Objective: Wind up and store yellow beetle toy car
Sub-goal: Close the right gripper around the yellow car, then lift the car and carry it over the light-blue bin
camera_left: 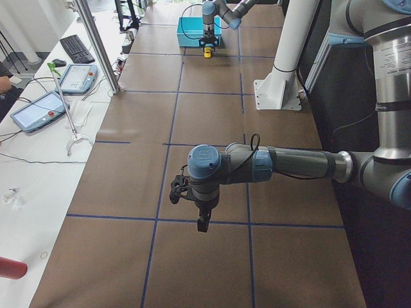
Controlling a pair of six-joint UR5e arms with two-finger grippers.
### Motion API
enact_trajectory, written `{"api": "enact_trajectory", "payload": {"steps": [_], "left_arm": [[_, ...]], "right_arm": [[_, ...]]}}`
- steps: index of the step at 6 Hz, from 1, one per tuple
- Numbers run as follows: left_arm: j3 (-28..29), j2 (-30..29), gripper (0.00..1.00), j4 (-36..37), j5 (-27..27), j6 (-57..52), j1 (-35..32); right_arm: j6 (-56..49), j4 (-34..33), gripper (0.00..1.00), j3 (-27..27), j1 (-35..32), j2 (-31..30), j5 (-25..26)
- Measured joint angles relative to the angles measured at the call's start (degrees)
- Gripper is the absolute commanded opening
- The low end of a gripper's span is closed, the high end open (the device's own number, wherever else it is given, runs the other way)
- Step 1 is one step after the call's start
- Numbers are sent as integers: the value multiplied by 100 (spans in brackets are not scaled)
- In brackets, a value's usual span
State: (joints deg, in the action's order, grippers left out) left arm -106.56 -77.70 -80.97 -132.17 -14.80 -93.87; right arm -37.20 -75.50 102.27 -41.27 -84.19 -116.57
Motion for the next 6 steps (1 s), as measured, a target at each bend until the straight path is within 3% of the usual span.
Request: {"api": "enact_trajectory", "payload": {"steps": [4, 6], "left_arm": [[179, -13, 100, -6, 8, 11, 0], [258, -42, 100, -7, 7, 26, 0]], "right_arm": [[14, -121, 0, 455, -45, -12, -53], [39, -1257, 0, 1403, -195, 118, -78]]}}
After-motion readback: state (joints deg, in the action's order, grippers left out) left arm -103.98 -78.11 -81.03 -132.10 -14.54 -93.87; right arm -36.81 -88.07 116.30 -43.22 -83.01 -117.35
